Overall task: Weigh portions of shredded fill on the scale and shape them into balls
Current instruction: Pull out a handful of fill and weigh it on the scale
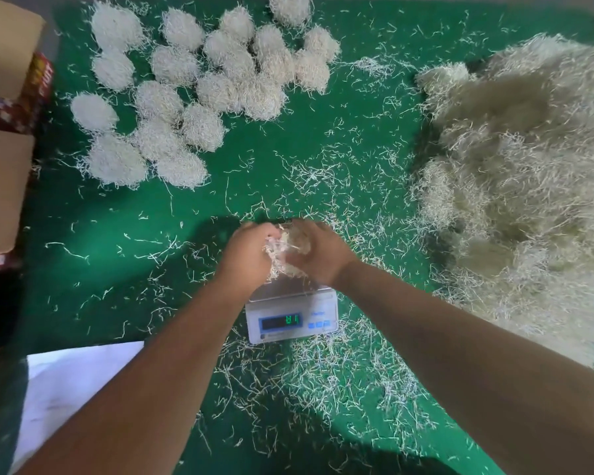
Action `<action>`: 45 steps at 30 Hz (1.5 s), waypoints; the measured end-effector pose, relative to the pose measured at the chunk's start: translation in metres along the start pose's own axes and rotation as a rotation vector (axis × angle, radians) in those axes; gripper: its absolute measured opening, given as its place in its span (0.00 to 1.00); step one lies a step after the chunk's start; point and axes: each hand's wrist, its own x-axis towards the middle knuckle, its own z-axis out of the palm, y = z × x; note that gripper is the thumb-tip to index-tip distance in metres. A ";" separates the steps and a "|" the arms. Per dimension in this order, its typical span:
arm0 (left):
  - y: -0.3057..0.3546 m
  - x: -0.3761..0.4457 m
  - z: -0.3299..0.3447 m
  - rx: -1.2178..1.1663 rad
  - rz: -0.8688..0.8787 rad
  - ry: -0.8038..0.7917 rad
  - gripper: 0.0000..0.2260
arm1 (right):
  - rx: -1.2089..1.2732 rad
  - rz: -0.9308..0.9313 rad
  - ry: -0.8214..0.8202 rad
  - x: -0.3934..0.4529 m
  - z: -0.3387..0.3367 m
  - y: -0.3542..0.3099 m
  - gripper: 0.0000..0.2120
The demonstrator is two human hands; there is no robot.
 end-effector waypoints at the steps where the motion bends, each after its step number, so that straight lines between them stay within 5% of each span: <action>1: -0.005 -0.002 0.004 0.029 -0.039 0.010 0.25 | -0.025 -0.004 0.028 0.001 0.003 0.002 0.37; 6: -0.025 -0.008 0.023 0.051 -0.092 0.064 0.29 | -0.030 -0.043 0.073 0.003 0.007 0.006 0.33; 12: -0.033 -0.014 0.022 0.016 -0.136 0.116 0.35 | 0.039 -0.059 0.065 0.000 -0.002 0.014 0.40; 17: -0.034 -0.037 0.015 0.030 -0.217 0.159 0.40 | 0.105 -0.062 0.149 -0.013 -0.013 0.018 0.34; 24: -0.027 -0.066 0.011 -0.046 -0.174 0.264 0.31 | 0.130 -0.123 0.229 -0.050 -0.017 0.021 0.24; 31: -0.019 -0.098 -0.002 -0.066 -0.134 0.446 0.17 | 0.292 -0.180 0.582 -0.098 -0.025 0.033 0.15; 45: -0.022 -0.165 -0.006 -0.083 -0.271 0.555 0.11 | 0.341 -0.250 0.564 -0.142 -0.023 0.049 0.17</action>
